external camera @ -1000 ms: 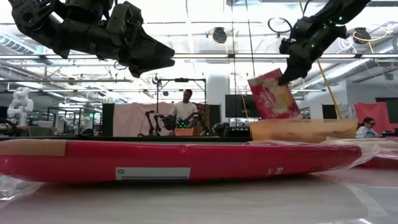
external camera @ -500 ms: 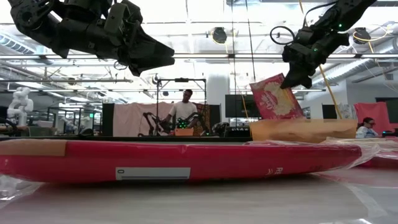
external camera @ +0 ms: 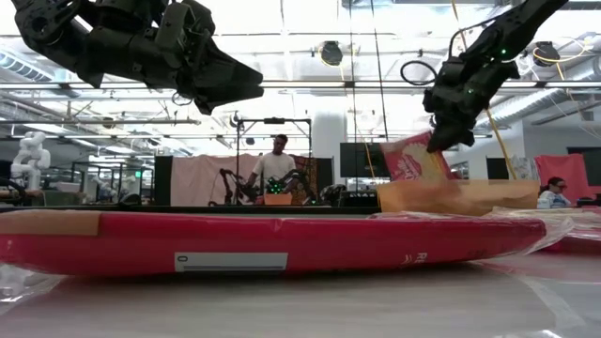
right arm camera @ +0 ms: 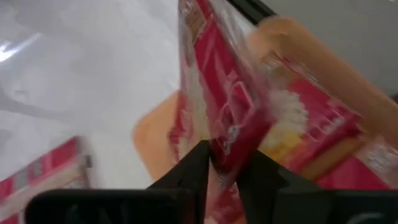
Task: Sort popcorn bags into baskets
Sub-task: Put the red popcorn bag into the orange bin
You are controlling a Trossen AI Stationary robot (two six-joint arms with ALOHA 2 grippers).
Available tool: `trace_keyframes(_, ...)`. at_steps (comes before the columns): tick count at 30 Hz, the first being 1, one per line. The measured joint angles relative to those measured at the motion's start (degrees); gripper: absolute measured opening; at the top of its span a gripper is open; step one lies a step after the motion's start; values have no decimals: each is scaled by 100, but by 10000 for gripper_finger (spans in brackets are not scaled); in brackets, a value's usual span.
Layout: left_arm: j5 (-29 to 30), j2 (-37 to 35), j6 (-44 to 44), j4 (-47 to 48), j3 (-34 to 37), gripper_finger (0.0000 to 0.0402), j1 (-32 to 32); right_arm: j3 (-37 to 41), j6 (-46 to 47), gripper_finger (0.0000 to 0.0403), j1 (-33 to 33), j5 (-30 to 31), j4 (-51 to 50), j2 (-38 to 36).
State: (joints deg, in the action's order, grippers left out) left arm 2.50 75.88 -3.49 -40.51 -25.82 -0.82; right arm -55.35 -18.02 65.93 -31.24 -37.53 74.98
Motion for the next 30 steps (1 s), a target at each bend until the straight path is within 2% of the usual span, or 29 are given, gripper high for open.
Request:
trace_keyframes(6, 0, 0, 33, 4, 0, 180, 4, 0, 15, 120, -22, 397, 288, 61)
trace_keyframes(10, 0, 0, 35, 4, 0, 180, 4, 0, 144, 154, -113, 922, 602, 61)
trace_keyframes(15, 0, 0, 33, 11, 0, 179, 4, 0, 334, 173, -279, 1516, 1026, 61)
trace_keyframes(22, 0, -2, 33, 109, 0, 179, 4, 122, 874, 153, -745, 1698, 1275, 52)
trace_keyframes(30, 0, -2, 36, 138, 0, 179, 4, 1184, 1128, 91, -1337, 2812, 2669, 61)
